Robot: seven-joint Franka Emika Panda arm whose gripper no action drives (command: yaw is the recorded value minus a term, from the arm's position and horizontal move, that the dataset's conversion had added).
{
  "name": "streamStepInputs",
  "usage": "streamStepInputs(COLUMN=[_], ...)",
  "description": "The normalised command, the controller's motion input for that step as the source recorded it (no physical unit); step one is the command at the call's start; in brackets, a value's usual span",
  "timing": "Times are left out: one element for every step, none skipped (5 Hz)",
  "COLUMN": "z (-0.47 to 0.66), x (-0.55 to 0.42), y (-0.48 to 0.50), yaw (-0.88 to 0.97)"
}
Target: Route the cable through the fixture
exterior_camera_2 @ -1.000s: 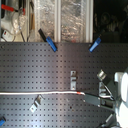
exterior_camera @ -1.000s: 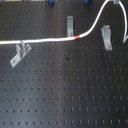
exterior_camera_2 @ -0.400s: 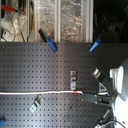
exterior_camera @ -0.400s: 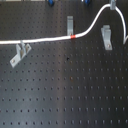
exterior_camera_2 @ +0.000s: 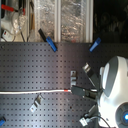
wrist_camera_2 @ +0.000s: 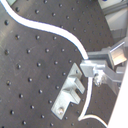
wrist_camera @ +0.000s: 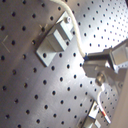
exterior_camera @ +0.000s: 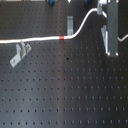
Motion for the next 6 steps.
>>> streamStepInputs(z=[0.09, -0.04, 0.00, 0.02, 0.00, 0.00], x=[-0.569, -0.258, -0.031, -0.056, 0.028, 0.000], y=[-0.343, -0.541, 0.006, 0.512, 0.365, 0.047], yaw=[0.40, 0.18, 0.00, 0.09, 0.17, 0.00])
